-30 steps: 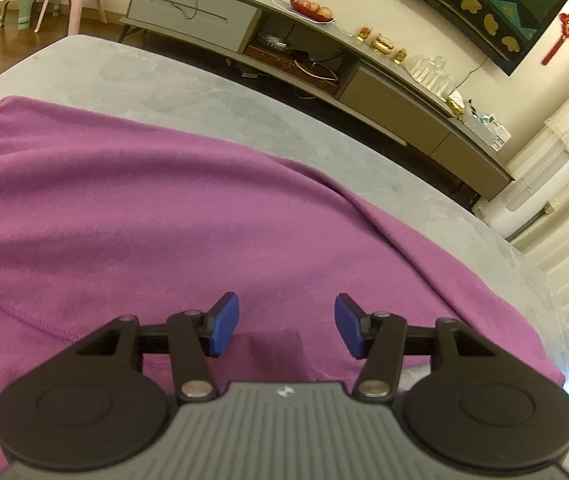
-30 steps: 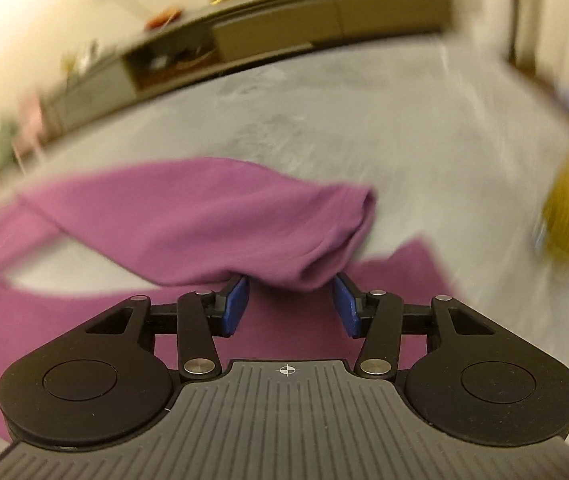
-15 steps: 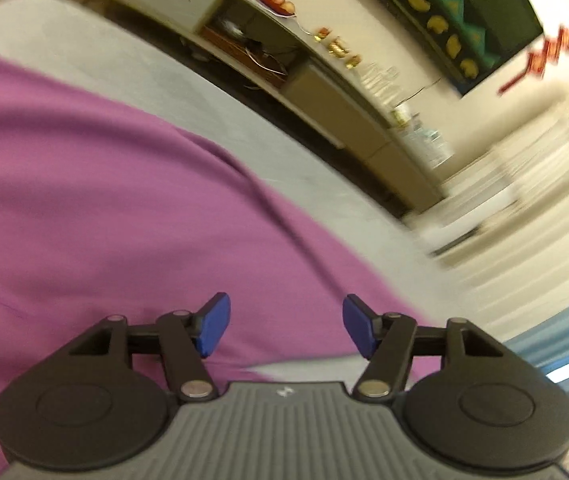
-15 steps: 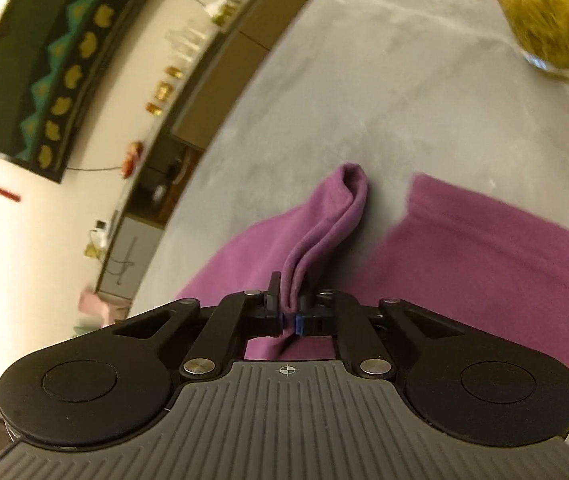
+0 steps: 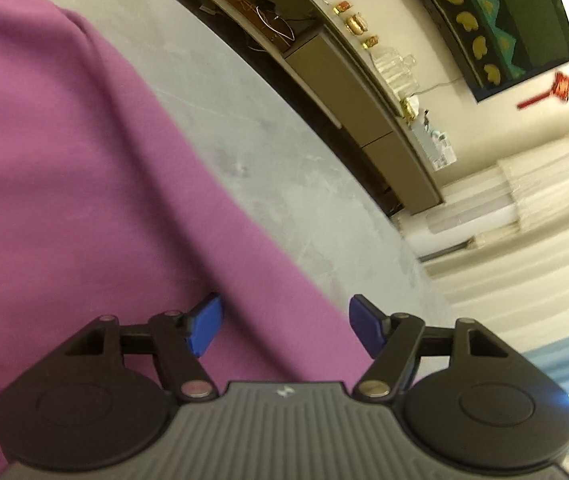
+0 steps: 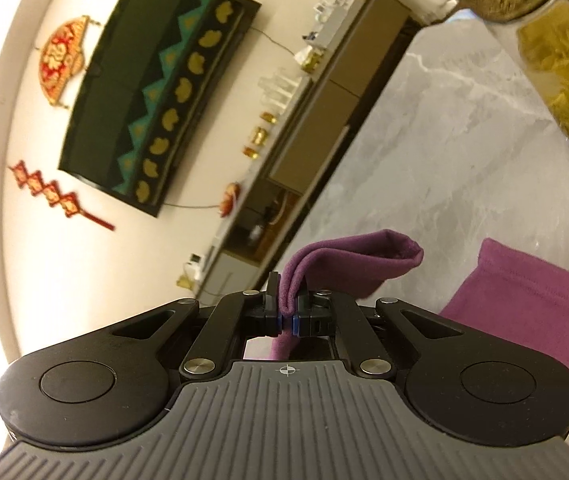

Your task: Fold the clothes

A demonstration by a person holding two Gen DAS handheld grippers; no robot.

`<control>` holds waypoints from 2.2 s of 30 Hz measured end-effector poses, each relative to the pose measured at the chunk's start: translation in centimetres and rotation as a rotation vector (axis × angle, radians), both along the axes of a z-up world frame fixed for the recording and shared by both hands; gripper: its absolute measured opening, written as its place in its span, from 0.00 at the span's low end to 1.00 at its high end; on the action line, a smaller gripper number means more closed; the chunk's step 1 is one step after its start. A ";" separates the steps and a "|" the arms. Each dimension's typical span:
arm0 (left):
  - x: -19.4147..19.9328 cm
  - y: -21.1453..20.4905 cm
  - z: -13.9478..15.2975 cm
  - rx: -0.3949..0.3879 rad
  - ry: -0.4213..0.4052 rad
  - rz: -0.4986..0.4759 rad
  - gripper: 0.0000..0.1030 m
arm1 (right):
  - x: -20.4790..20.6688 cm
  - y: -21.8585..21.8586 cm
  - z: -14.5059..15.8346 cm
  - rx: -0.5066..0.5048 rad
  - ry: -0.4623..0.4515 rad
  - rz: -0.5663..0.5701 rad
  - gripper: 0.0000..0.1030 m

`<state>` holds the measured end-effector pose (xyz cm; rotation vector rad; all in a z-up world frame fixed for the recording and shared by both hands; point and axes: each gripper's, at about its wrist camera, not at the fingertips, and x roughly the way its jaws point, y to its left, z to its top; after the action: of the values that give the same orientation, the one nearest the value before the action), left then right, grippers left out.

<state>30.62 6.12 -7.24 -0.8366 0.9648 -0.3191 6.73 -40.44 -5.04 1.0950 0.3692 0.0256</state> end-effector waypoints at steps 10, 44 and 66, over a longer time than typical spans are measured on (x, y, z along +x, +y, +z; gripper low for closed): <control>-2.6 0.0 3.4 0.126 -0.170 0.091 0.02 | 1.5 -1.9 -2.0 -0.029 0.100 0.039 0.00; -30.0 -4.5 2.9 0.580 -0.350 -0.112 0.03 | -3.6 -4.0 -0.8 -0.611 0.308 0.294 0.00; -29.3 0.1 1.2 0.480 -0.301 -0.062 0.37 | -2.0 2.3 0.7 -1.011 0.392 0.226 0.41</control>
<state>1.29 6.20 -5.99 -0.3094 0.7414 -0.2430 4.76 -38.12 -4.29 0.0446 0.7498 -0.1641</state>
